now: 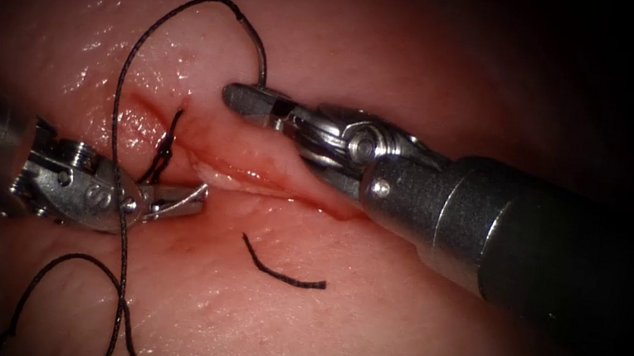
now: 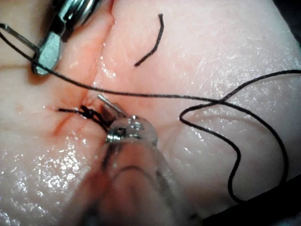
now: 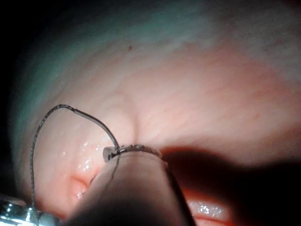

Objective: Wound Closure
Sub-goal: Use the right gripper to insert the needle through the top of the skin

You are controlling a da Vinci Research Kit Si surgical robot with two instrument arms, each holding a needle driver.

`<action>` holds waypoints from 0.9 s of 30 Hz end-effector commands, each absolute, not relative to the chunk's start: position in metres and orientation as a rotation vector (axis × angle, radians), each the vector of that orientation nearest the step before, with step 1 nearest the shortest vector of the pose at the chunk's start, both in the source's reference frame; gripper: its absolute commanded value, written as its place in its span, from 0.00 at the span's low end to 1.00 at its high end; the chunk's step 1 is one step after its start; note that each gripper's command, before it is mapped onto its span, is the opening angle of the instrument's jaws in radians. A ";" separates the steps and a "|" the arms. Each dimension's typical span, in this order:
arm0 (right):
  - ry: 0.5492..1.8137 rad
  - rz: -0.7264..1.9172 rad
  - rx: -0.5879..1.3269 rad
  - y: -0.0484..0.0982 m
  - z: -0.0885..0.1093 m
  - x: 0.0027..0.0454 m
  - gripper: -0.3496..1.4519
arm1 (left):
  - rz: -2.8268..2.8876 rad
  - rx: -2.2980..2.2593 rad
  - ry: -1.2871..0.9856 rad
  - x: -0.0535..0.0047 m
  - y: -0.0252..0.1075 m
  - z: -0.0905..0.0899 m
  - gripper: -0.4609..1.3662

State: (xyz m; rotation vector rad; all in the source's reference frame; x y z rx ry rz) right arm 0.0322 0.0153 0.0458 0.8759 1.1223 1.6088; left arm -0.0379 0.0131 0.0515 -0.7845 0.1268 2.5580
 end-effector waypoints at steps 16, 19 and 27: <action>1.291 1.019 0.378 0.017 0.047 0.0317 0.79 | 2.564 -0.789 0.117 -0.0377 0.013 0.052 0.06; 1.291 0.943 0.312 0.018 0.047 0.0316 0.81 | 2.564 -0.789 0.117 -0.0377 0.013 0.052 0.06; 1.229 0.801 0.101 0.020 0.045 0.0319 0.83 | 2.565 -0.789 0.118 -0.0377 0.013 0.051 0.06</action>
